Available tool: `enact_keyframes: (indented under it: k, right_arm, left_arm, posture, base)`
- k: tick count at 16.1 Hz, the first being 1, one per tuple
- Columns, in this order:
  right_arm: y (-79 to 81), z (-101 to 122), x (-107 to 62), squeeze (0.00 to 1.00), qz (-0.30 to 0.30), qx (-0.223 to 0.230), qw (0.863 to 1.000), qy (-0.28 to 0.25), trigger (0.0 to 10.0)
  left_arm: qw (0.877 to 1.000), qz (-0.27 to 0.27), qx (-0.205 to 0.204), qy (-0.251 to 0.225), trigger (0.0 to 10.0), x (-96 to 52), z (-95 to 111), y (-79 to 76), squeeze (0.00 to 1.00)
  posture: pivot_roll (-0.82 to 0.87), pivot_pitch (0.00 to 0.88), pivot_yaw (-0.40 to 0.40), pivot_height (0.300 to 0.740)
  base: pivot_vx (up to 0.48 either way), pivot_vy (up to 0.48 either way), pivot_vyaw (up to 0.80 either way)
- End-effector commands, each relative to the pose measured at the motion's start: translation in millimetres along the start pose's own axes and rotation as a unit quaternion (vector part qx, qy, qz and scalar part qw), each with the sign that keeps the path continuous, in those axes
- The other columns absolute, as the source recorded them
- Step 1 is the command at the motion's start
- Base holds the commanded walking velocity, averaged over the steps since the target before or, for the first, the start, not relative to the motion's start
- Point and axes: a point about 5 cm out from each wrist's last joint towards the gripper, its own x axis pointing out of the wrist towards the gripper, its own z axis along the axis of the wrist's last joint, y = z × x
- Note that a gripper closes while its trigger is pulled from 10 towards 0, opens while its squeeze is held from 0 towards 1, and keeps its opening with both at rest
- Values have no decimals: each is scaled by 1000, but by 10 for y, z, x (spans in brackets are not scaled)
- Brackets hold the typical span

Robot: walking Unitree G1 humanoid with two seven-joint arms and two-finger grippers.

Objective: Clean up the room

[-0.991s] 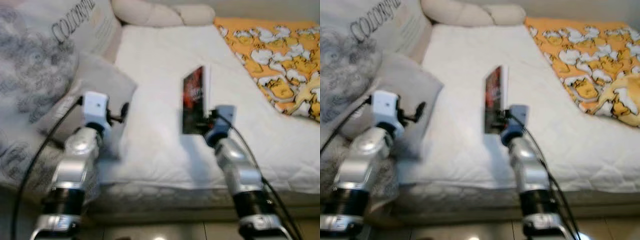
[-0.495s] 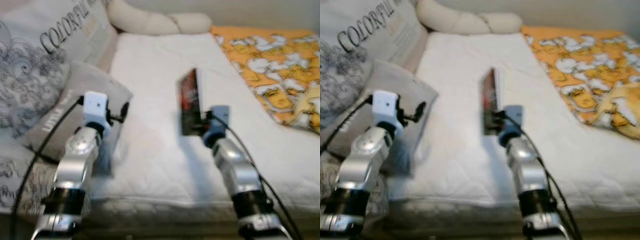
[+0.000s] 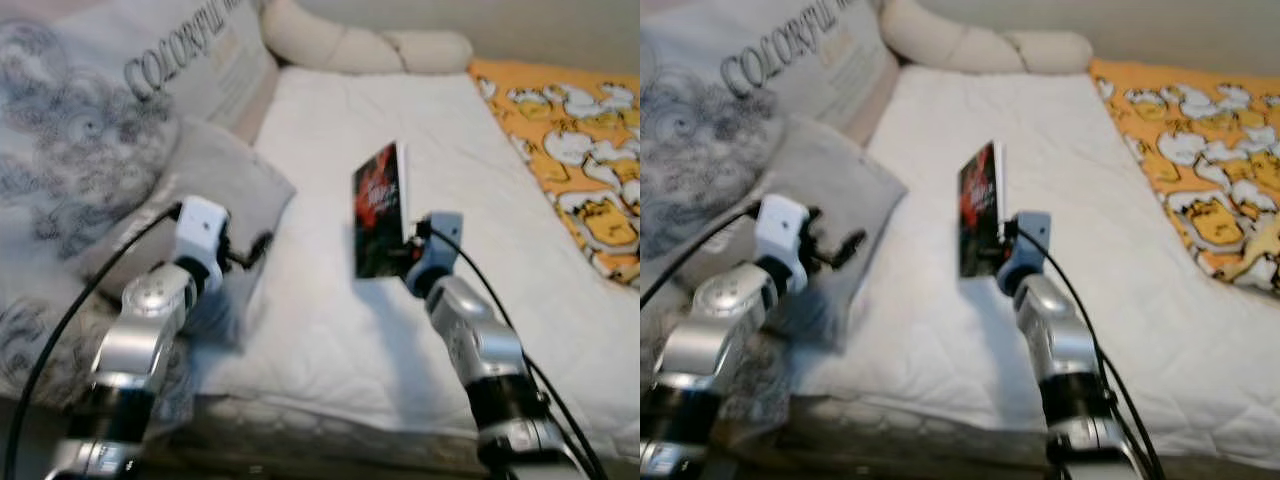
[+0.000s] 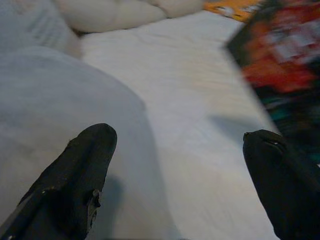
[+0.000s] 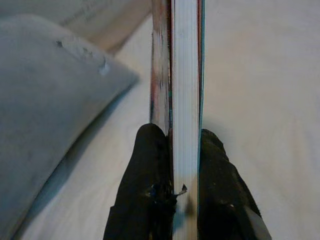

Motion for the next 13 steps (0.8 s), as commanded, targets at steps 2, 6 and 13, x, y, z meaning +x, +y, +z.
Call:
enact_keyframes:
  k: [2, 6, 13]
  right_arm:
    - [-96, 75, 84, 0, 3, 59, 998, 20, 10000]
    - [-41, 52, 264, 0, 47, 162, 984, 50, 10000]
    - [-86, -224, 277, 0, 2, 227, 969, 93, 10000]
  left_arm:
    - [997, -76, 9, 12, 10000, -72, 29, -114, 90]
    - [987, -150, 8, 56, 10000, -242, -29, -225, 0]
    - [981, -149, 18, 123, 10000, -749, -107, -308, 0]
  posture:
    - [31, 0, -13, 740]
    - [79, 0, -48, 740]
    - [233, 0, -119, 740]
  base:
    - [0, 0, 0]
    - [0, 0, 0]
    - [0, 0, 0]
